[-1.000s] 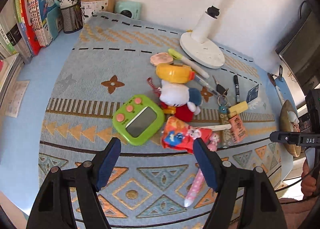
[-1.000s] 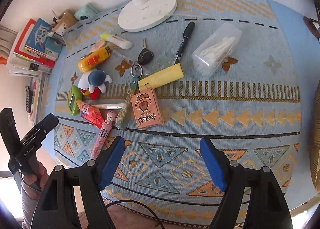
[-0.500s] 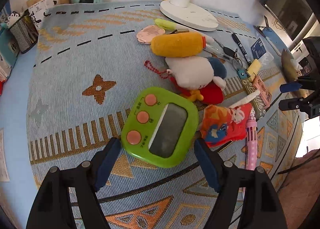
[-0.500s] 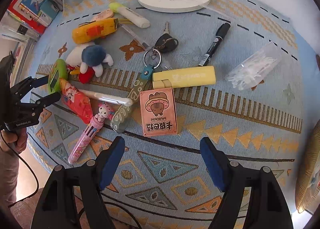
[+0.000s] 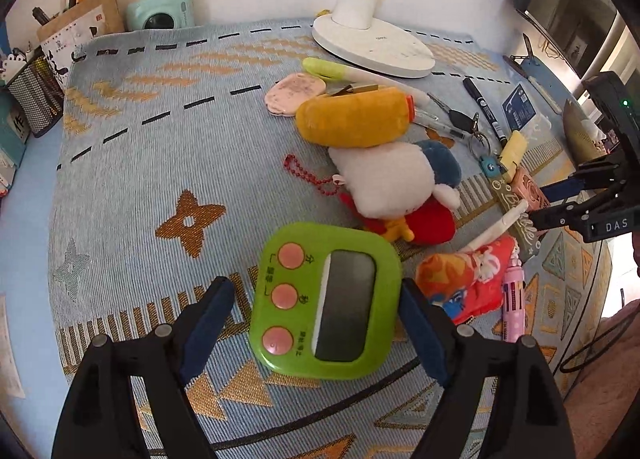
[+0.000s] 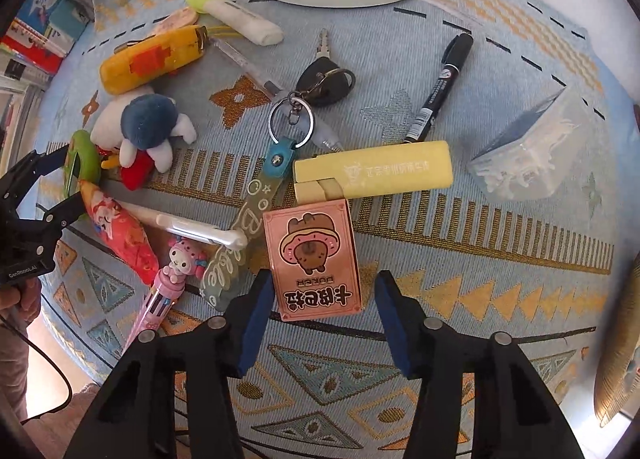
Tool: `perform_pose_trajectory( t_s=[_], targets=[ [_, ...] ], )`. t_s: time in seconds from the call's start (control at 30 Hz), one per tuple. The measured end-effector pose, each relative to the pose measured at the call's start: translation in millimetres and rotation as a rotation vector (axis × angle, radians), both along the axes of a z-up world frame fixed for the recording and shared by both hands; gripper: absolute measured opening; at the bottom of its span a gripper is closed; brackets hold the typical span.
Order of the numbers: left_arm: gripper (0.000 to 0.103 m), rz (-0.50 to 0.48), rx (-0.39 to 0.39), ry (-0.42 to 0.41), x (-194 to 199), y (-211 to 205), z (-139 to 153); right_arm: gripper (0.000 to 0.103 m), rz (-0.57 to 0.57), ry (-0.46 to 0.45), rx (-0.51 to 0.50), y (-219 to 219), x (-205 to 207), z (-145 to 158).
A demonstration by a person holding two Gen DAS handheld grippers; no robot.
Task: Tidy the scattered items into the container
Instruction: 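Grasp the green timer with the left tool while the right tool grasps the pink card box, then carry the timer with left tool over the basket while right tool carries the box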
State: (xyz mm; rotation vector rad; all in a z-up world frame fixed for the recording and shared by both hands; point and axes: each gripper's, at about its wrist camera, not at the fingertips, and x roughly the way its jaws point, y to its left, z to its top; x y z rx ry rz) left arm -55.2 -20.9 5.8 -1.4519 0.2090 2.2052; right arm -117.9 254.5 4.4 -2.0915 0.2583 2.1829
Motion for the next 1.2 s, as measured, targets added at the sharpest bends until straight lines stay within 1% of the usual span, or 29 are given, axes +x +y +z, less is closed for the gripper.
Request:
perform_pose_trajectory(
  t_s=[0.07,0.1,0.13,0.2,0.33,0.43,0.57,0.7,0.83,0.9,1.07,1.2],
  targets=[
    [0.080,0.023,0.003,0.021,2.2,0.8,0.1,0.043,0.018,0.000,0.030,-4.1,-0.2,-2.9],
    [0.077,0.026,0.004,0.034,4.5,1.9,0.6,0.043,0.029,0.008,0.048,-6.4,0.3,-2.5],
    [0.062,0.025,0.008,0.044,6.5,3.6,2.1,0.042,0.039,0.015,0.061,-8.2,0.9,-2.1],
    [0.063,0.034,0.005,0.044,5.9,2.8,6.2,0.042,0.032,0.023,0.067,-7.7,3.3,-1.2],
    [0.063,0.063,0.010,0.036,6.9,-0.3,10.6,0.042,-0.005,0.040,0.038,1.5,11.4,2.8],
    [0.063,0.108,0.036,0.033,11.7,-8.7,21.0,0.042,-0.027,0.057,0.004,8.8,19.9,8.4],
    [0.063,0.165,0.047,0.062,22.0,-15.5,43.4,0.042,-0.046,0.075,-0.042,16.2,33.4,15.9],
    [0.063,0.189,0.059,0.083,31.7,-8.6,67.2,0.042,-0.077,0.081,-0.114,29.3,49.8,22.8],
    [0.063,0.175,0.080,0.097,35.2,13.0,86.3,0.042,-0.141,0.082,-0.228,51.5,69.7,26.3],
    [0.063,0.158,0.086,0.108,37.3,29.3,94.8,0.042,-0.166,0.085,-0.262,63.0,81.3,29.5],
    [0.063,0.082,0.121,0.124,43.4,84.9,115.7,0.042,-0.191,0.127,-0.257,97.2,113.8,49.0],
    [0.063,-0.005,0.135,0.144,47.6,139.0,133.5,0.042,-0.218,0.184,-0.263,124.8,148.8,70.9]
  ],
)
